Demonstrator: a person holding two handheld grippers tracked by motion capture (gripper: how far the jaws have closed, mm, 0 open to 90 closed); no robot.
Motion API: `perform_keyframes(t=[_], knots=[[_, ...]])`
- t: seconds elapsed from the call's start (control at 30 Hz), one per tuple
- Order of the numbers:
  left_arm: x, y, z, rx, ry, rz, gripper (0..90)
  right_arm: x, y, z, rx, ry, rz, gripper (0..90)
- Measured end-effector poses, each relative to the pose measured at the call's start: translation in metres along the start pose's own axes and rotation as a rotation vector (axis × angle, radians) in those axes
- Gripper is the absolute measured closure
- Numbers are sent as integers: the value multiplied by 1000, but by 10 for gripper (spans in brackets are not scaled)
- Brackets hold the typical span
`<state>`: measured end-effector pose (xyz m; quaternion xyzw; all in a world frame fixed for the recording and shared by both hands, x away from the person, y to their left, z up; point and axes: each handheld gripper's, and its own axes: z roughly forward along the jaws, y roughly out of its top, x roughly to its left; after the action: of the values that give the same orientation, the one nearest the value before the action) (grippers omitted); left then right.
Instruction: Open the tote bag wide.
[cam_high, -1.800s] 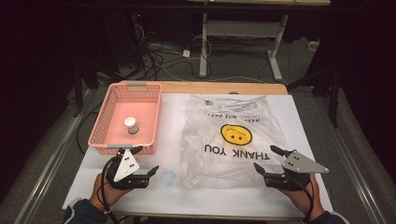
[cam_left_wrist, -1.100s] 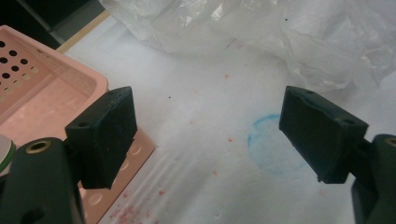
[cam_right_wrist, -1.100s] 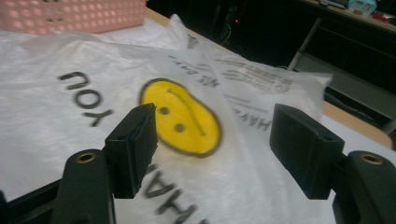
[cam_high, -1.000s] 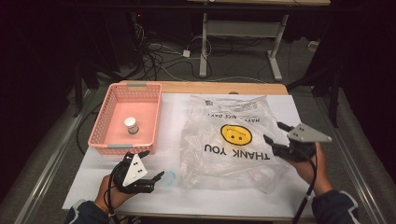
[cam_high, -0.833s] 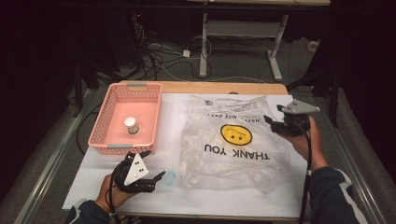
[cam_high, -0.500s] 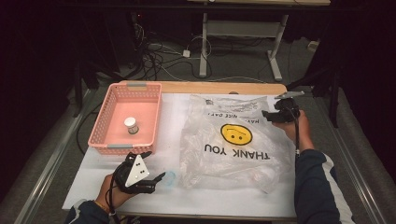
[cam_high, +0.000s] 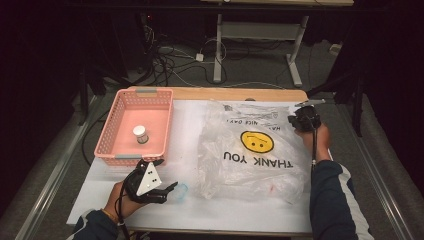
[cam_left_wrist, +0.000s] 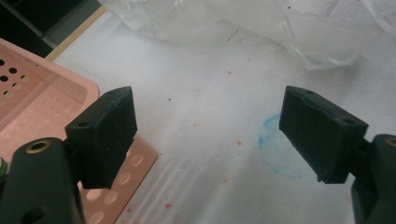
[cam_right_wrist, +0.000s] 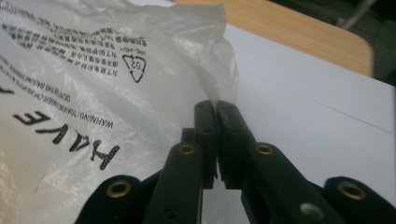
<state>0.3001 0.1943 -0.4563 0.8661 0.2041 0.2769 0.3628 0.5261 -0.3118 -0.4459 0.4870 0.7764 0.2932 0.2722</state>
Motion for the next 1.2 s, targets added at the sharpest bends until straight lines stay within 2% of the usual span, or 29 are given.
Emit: perform_keyframes(t=[0.03,0.13,0.17,0.2,0.23,0.27,0.3,0.33,0.4,0.43,0.5,0.57,0.63,0.7,0.73,0.8,0.87,0.9,0.97,1.0,1.03,1.07,1.1,1.13,1.17,1.2], knots=[[1,0,1,1,-1,2,183,-8,-3,-4,-2,-45,40,899],[2,1,2,-3,0,8,183,-19,-9,-8,13,-91,92,900],[3,1,2,-4,0,8,183,-19,-9,-8,13,-91,92,900],[3,2,2,-4,-1,6,183,-27,-15,-11,32,-113,139,900],[2,2,2,-5,-4,7,183,-30,-18,-14,45,-115,166,900],[2,1,1,-6,-7,7,183,-30,-18,-14,45,-115,166,900],[1,1,1,-7,-9,8,183,-34,-24,-19,62,-104,208,900],[1,1,0,-3,-11,13,183,-35,-26,-23,79,-94,216,900],[0,0,-2,-3,-7,17,183,-32,-32,-31,79,-110,190,900],[1,-1,-3,-6,-4,12,183,-30,-34,-35,96,-102,181,900],[1,-2,-5,-9,0,0,184,-28,-37,-39,85,-93,173,900],[1,-2,-8,-10,7,-1,183,-18,-46,-52,79,-74,140,899],[0,-2,-11,-14,14,1,183,-15,-49,-56,85,-62,133,898],[0,-2,-12,-13,21,3,183,-6,-54,-63,74,-45,105,897],[0,-2,-13,-15,24,2,183,3,-56,-73,62,-33,68,891],[0,-2,-14,-17,27,-5,183,5,-57,-76,60,-30,58,886],[1,-2,-15,-16,30,-8,183,11,-59,-84,50,-33,38,846],[1,-2,-15,-15,31,-9,183,11,-59,-84,50,-33,38,846],[0,-3,-14,-16,32,-15,183,12,-61,-87,40,-37,35,763],[-1,-3,-14,-15,32,-12,183,12,-61,-87,40,-37,35,763],[-2,-3,-14,-12,31,-9,183,15,-59,-93,10,-48,17,711],[-3,-2,-14,-11,31,-7,183,15,-59,-93,10,-48,17,711],[-3,-2,-14,-11,30,-6,183,20,-56,-101,-41,-40,-9,657],[-3,-2,-14,-11,29,-7,183,26,-53,-108,-77,-18,-26,648],[-3,-2,-13,-11,30,-7,183,26,-53,-108,-77,-18,-26,648],[-3,-2,-13,-11,31,-8,183,42,-46,-121,-136,26,-85,597]])
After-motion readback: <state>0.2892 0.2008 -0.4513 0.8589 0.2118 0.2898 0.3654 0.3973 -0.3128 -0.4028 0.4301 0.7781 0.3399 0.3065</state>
